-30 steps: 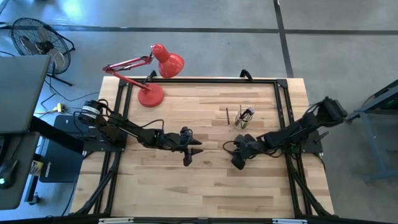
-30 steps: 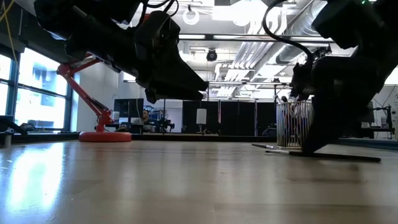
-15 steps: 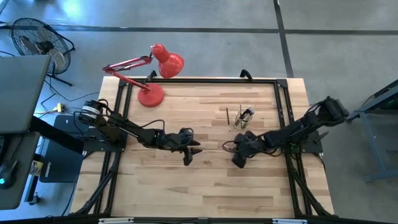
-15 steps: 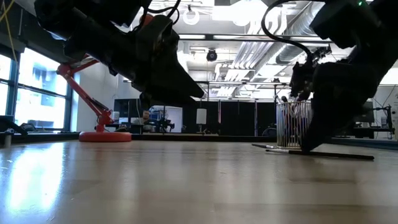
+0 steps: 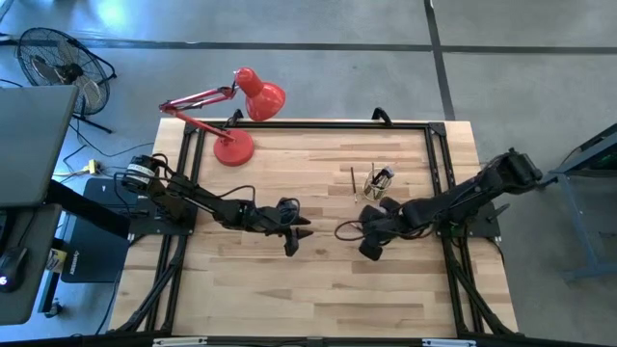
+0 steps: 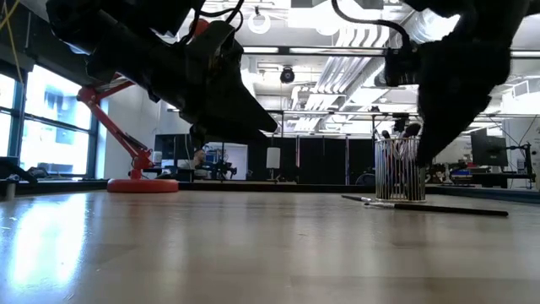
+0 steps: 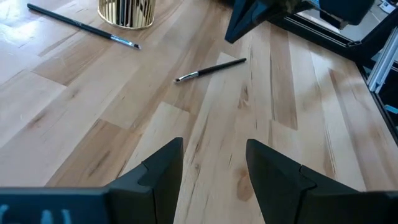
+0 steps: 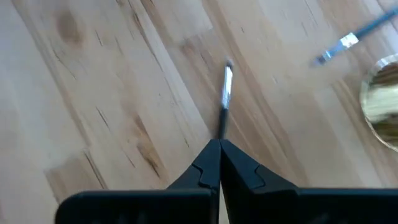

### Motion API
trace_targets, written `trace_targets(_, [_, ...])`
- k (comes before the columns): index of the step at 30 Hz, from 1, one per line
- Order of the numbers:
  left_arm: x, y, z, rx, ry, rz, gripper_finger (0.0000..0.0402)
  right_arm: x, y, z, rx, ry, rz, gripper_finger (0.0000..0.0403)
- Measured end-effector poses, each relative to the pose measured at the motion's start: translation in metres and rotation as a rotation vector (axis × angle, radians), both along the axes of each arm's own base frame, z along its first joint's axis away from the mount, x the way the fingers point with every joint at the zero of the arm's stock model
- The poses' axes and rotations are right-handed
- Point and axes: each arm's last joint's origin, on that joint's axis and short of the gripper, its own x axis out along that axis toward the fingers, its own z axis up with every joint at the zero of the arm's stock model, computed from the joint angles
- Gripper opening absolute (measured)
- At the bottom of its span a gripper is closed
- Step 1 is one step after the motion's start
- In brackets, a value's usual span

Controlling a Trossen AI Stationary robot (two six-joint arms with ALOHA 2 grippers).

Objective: Put items in baskets/containers
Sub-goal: Put the black brush into the gold holder

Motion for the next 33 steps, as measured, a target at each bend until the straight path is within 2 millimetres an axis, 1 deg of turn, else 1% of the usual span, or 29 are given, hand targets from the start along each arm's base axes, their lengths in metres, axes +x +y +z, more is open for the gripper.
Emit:
trace_targets(2, [0.0,0.0,0.0,0.001,0.002,0.001,0.0174,-0.005,0.003,0.0,-0.009,0.043,0.008,0.0])
trace_targets(6, [0.0,0.0,0.0,0.002,0.002,0.0,0.0174,-0.015,0.01,-0.01,0.018,0.067,-0.038,0.0002])
trace_targets(9, [0.0,0.0,0.0,0.023,0.0,-0.009,0.0174,-0.023,0.016,-0.016,0.047,0.088,-0.047,0.0014])
trace_targets(12, [0.0,0.0,0.001,0.044,-0.006,-0.015,0.0174,-0.025,0.022,-0.016,0.033,0.071,-0.045,0.0036])
trace_targets(15, [0.001,0.004,0.001,0.092,-0.005,0.007,0.0174,-0.024,0.024,-0.015,0.004,0.038,-0.045,0.0065])
trace_targets(19, [0.002,0.015,0.001,0.163,0.006,0.019,0.0174,-0.025,0.024,-0.016,-0.021,0.03,-0.049,0.01])
trace_targets(22, [0.004,0.026,0.001,0.233,0.014,0.02,0.0174,-0.025,0.022,-0.018,-0.064,-0.001,-0.061,0.012])
trace_targets(26, [0.008,0.041,0.004,0.273,0.004,-0.004,0.0174,-0.031,0.018,-0.032,-0.069,-0.015,-0.068,0.013])
trace_targets(29, [0.015,0.05,0.013,0.248,-0.032,-0.035,0.0174,-0.038,0.015,-0.046,-0.034,-0.04,-0.075,0.0129])
trace_targets(33, [0.022,0.053,0.023,0.266,-0.064,-0.084,0.0174,-0.046,0.012,-0.061,-0.01,-0.079,-0.059,0.0122])
